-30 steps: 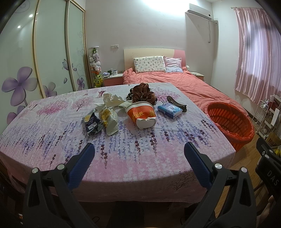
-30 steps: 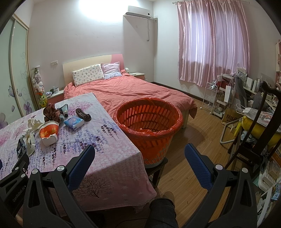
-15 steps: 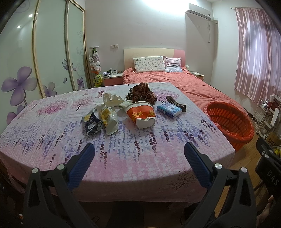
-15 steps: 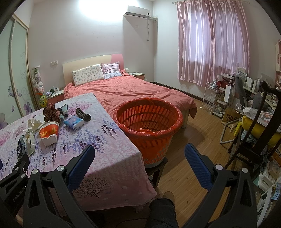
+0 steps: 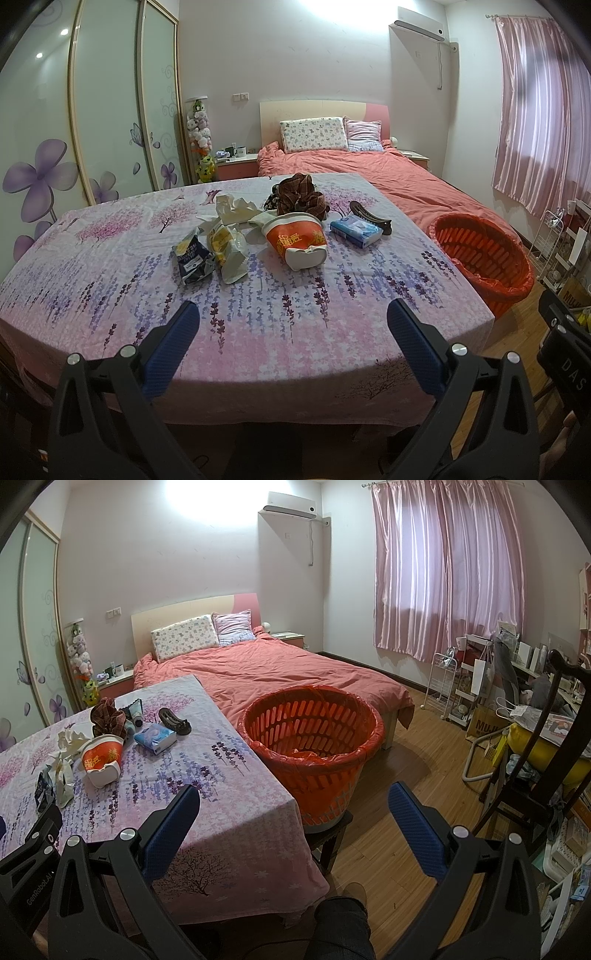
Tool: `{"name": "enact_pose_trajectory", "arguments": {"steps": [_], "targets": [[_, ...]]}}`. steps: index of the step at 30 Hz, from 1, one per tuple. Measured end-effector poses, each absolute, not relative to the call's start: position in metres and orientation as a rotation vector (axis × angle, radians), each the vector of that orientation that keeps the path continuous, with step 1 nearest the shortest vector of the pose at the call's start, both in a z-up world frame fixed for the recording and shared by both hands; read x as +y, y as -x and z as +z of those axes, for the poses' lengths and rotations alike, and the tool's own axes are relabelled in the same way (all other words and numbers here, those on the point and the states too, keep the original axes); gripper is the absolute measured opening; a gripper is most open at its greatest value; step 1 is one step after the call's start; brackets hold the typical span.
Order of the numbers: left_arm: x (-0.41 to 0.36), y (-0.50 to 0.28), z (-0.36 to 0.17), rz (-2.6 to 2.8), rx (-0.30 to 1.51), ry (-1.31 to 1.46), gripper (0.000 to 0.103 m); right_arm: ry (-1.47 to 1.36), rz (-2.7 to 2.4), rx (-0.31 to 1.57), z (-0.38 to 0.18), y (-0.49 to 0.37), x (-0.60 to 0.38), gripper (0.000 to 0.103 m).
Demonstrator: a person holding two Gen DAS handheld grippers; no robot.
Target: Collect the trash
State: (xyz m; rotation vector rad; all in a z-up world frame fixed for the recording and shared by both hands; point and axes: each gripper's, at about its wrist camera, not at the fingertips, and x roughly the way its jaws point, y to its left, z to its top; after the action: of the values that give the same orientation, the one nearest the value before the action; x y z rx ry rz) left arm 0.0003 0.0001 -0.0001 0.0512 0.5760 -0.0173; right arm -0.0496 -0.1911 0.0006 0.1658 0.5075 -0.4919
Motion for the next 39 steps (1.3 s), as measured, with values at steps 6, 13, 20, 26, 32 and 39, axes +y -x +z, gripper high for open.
{"name": "enact_pose_trajectory", "arguments": {"steps": [6, 13, 20, 26, 32, 39], "targets": [[0.0, 0.0, 0.0, -0.018, 0.577, -0.051, 0.099, -0.166, -0.492, 0.508, 0.0, 0.05, -0.191, 0.101], [0.0, 0.0, -0.001, -0.017, 0.583, -0.049, 0.099, -0.166, -0.489, 0.514, -0.002, 0.049, -0.188, 0.101], [0.004, -0.009, -0.006, -0.003, 0.599, -0.041, 0.099, -0.158, -0.462, 0.517, -0.004, 0.044, -0.187, 0.101], [0.028, -0.028, -0.011, 0.04, 0.621, -0.009, 0.099, -0.139, -0.418, 0.509, -0.003, 0.026, -0.179, 0.101], [0.067, -0.055, -0.014, 0.102, 0.641, 0.031, 0.099, -0.142, -0.336, 0.515, -0.002, 0.0, -0.173, 0.101], [0.125, -0.101, -0.022, 0.184, 0.678, 0.066, 0.099, -0.114, -0.225, 0.53, 0.001, -0.05, -0.162, 0.101]]}}
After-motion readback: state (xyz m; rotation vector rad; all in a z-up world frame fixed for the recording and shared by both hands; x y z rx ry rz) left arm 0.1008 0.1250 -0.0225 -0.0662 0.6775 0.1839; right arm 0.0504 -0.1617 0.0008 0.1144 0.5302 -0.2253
